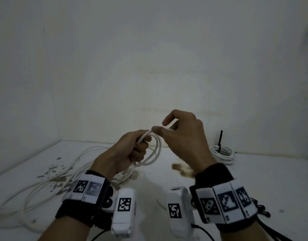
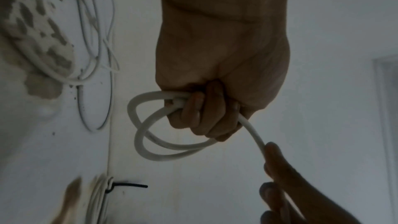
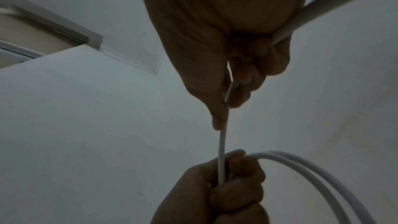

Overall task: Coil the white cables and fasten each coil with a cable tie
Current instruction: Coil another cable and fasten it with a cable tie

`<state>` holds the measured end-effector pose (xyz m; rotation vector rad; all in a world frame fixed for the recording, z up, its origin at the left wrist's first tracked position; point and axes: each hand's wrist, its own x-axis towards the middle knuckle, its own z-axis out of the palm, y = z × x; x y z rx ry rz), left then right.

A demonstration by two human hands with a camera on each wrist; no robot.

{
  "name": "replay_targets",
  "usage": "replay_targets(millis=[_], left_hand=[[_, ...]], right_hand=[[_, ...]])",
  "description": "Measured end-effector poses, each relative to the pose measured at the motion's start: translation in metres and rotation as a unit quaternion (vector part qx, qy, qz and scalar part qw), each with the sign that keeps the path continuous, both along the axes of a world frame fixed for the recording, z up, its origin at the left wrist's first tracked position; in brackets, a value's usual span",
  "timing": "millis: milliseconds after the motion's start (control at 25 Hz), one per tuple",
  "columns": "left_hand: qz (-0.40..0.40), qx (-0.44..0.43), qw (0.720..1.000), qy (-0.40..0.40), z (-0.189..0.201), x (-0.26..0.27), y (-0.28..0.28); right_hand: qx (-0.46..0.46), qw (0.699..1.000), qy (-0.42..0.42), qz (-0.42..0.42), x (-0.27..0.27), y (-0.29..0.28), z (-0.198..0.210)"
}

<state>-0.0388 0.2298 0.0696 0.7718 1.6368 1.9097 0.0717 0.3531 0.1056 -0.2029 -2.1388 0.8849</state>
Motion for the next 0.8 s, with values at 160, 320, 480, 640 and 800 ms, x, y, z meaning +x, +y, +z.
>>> replay_targets(millis=[160,320,480,640,800], left_hand=[[0.015,0.109,0.989,-0.097,0.001,-0.018,-0.011],[0.017,0.168,0.977,-0.134,0.001,-0.029,-0.023],[-0.019,0.17,0.973,-0.152,0.001,-0.026,-0.017],[-0.072,0.145,0.976,-0.146,0.002,-0.017,-0.012],[-0.074,0.059,0.989,-0.11,-0.002,-0.012,-0.007]], right_hand=[[-0.065,0.986,-0.118,0.1,0.015,0.025,0.01],[-0.001,0.974,-0.213,0.081,0.023,0.043,0.008],[-0.182,0.964,-0.13,0.145,0.011,0.031,0.001],[-0.357,0.915,-0.018,0.187,0.001,0.01,0.005],[-0.429,0.883,0.064,0.178,0.003,0.009,0.016]])
